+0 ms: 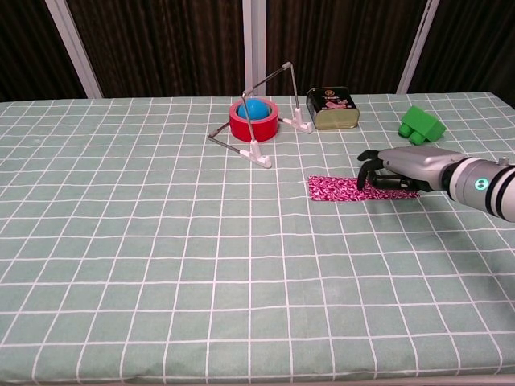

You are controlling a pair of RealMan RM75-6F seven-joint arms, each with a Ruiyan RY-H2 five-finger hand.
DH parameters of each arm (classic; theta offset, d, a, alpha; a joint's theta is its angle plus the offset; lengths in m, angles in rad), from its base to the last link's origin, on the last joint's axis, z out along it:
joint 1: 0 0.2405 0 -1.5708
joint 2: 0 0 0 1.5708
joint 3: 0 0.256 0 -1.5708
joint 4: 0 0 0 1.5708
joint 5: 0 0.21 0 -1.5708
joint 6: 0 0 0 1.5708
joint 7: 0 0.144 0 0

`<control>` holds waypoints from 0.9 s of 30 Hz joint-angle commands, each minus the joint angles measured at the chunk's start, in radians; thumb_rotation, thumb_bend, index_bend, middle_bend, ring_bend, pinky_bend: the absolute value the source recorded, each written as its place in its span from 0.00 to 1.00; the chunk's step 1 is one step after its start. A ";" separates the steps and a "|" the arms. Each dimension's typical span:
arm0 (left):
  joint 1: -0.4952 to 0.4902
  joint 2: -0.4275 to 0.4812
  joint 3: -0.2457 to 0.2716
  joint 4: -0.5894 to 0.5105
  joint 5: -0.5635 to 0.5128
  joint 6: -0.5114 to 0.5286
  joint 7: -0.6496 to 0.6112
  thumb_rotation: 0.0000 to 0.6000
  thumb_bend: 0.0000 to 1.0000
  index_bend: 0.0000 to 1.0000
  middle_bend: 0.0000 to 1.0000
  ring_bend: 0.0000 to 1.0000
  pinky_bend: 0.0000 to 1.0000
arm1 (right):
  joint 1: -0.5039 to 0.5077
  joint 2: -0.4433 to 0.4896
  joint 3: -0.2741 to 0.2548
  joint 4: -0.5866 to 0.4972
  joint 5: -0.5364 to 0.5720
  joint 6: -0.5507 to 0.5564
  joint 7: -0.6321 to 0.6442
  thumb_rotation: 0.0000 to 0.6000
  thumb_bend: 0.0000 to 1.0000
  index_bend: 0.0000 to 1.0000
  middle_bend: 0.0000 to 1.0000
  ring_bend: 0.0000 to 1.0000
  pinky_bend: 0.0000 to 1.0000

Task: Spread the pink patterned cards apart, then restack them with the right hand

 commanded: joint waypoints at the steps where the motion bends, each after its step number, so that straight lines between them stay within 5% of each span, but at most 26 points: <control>1: 0.002 0.000 0.000 0.001 0.000 0.002 -0.001 1.00 0.08 0.22 0.16 0.13 0.19 | 0.011 -0.012 0.007 0.002 -0.003 -0.003 -0.002 0.00 0.69 0.31 0.00 0.00 0.00; 16: 0.012 -0.001 0.003 0.012 -0.001 0.007 -0.014 1.00 0.08 0.22 0.16 0.13 0.19 | 0.053 -0.056 0.021 0.010 -0.004 -0.009 -0.019 0.00 0.69 0.30 0.00 0.00 0.00; 27: 0.008 -0.007 0.004 0.015 0.011 0.007 -0.018 1.00 0.08 0.22 0.16 0.13 0.19 | 0.015 0.004 0.017 -0.010 0.018 0.024 -0.010 0.00 0.69 0.31 0.00 0.00 0.00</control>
